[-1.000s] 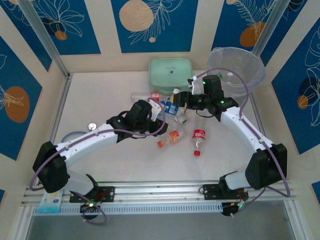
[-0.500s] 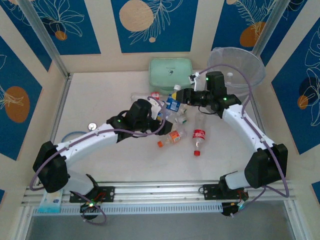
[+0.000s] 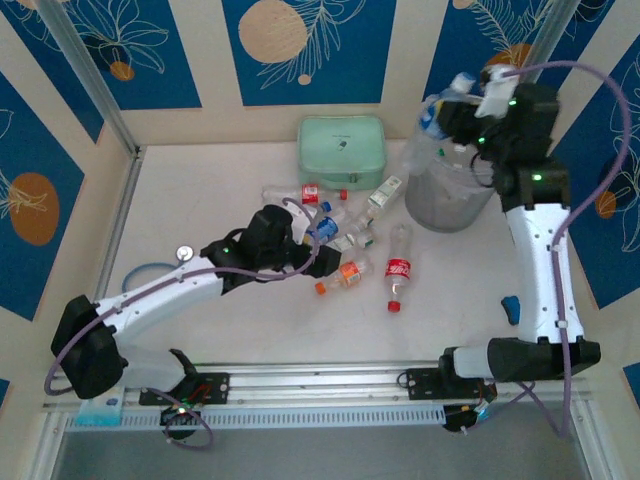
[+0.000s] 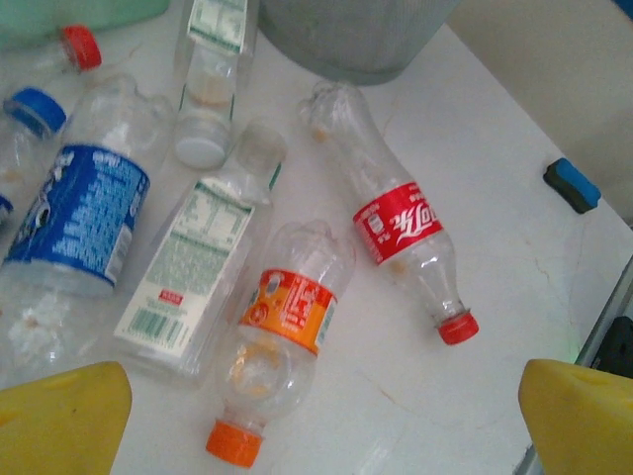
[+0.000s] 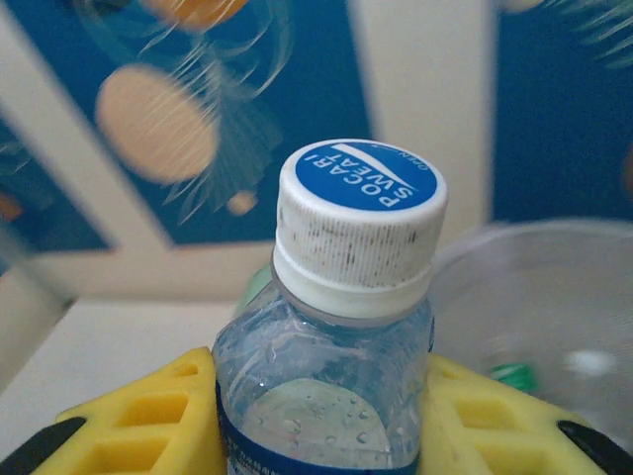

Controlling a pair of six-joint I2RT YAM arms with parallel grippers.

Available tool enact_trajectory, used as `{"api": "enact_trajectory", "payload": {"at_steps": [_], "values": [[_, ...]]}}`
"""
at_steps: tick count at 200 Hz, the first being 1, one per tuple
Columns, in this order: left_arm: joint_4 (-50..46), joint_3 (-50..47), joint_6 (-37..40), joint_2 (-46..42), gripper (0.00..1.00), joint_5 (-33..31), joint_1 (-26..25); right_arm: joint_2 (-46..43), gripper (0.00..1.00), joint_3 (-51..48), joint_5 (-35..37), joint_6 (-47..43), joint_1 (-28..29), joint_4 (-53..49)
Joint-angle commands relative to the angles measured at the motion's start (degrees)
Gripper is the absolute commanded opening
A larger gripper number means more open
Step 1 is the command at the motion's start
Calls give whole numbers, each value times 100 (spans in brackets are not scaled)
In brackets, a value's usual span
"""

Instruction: Put the plastic bottles in the bin

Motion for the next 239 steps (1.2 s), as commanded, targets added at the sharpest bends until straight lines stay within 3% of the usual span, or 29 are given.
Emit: {"api": "enact_trajectory", "payload": {"at_steps": [1,61,97,113,195,239], "values": [[-280,-291,-393,-261,100,-121,47,249,0,379,658,-383,-296,56],[-61,-932,-1096,-596,98,-120,56,1690,0,1244,1204,-1185,-371,96],[-165,-1139,-1237,-798,98,-241,59,2721,0,2194,-118,-788,-735,-1086],[-95,-1194,-1275,-831,99,-218,58,3129,0,2564,-337,-849,-762,-1717],[215,-1177,-1206,-642,100,189,79,3772,0,1769,-436,-903,-797,-2038],[242,-1265,-1217,-729,100,283,104,4320,0,1791,40,-984,-788,-2544]]}}
